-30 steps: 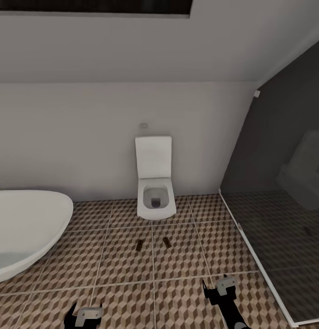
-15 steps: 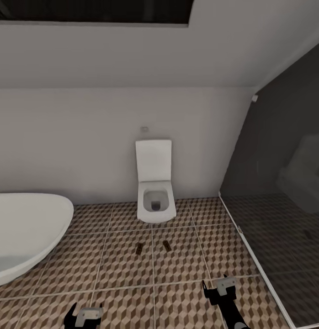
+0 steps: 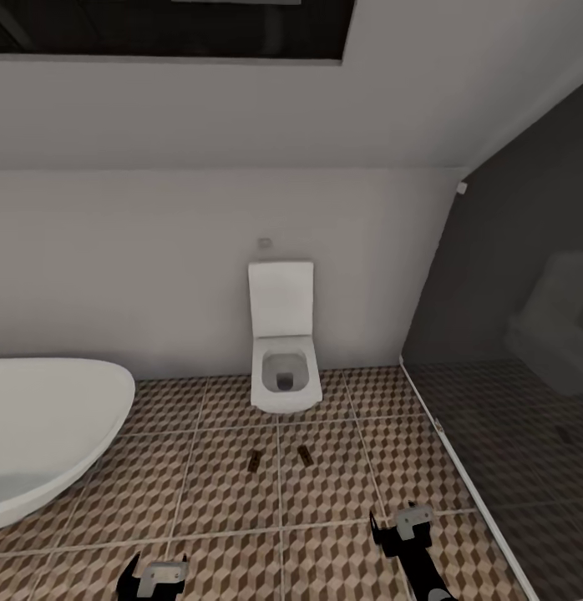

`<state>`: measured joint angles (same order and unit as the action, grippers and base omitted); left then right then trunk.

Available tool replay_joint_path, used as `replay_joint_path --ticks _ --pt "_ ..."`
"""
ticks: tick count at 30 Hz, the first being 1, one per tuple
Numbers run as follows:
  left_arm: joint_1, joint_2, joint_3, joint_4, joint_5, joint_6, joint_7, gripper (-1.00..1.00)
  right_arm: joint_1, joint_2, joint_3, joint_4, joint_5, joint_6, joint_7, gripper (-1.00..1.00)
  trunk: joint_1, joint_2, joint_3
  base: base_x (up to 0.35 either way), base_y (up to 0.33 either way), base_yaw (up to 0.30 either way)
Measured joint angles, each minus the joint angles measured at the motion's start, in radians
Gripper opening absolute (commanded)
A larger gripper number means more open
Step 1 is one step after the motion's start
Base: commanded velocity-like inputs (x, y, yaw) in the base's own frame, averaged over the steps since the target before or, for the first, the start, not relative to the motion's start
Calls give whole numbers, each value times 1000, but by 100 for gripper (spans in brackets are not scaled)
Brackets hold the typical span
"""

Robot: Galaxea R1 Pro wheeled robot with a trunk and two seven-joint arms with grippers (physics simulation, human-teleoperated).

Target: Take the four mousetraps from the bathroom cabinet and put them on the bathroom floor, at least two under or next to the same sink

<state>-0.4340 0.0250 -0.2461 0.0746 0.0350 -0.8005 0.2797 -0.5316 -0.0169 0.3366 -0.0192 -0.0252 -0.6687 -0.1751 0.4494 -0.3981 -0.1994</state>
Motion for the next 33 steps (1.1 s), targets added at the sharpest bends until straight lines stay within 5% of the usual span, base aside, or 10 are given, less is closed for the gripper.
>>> replay_joint_path --ticks 33 --pt "0 -3 0 0 0 0 0 100 0 0 0 0 0 0 0 100 0 0 54 0 0 0"
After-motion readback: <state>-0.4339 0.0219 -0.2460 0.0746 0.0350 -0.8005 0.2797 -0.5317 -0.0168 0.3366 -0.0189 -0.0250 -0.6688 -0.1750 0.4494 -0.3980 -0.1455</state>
